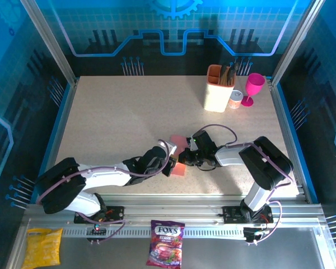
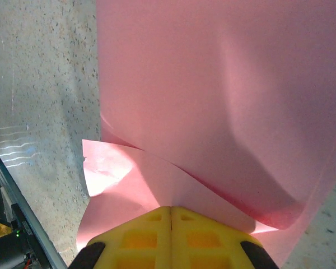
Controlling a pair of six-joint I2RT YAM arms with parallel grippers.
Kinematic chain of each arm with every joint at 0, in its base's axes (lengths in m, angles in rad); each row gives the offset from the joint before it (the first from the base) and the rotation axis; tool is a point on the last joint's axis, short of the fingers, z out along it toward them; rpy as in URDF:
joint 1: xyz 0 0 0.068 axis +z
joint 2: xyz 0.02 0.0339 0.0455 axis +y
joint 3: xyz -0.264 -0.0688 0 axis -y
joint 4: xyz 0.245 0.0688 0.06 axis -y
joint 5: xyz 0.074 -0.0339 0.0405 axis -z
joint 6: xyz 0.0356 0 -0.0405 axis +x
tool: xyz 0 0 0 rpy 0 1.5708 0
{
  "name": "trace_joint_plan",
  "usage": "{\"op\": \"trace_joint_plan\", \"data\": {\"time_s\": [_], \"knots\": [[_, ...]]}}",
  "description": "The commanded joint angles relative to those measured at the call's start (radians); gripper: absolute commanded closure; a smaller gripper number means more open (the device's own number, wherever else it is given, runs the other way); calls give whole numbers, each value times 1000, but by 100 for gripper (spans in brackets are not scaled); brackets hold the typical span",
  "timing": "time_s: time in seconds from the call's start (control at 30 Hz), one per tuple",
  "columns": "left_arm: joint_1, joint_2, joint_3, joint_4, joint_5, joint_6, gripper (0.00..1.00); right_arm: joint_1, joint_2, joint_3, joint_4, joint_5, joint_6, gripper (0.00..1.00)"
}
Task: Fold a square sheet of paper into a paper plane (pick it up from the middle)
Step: Fold the triangle a second time at the center of the table.
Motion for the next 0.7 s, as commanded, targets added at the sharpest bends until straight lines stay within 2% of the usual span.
{"op": "trace_joint_plan", "data": {"time_s": [0.0,0.37,0.67], "knots": [[-6,51,-25,44,46,-34,100,-1,50,-41,-65,47,2,100],[-4,208,-1,105,1,-22,100,-1,54,-40,-71,48,1,100],[2,197,-106,144,-15,-81,100,-6,62,-38,-86,54,-4,100]]}}
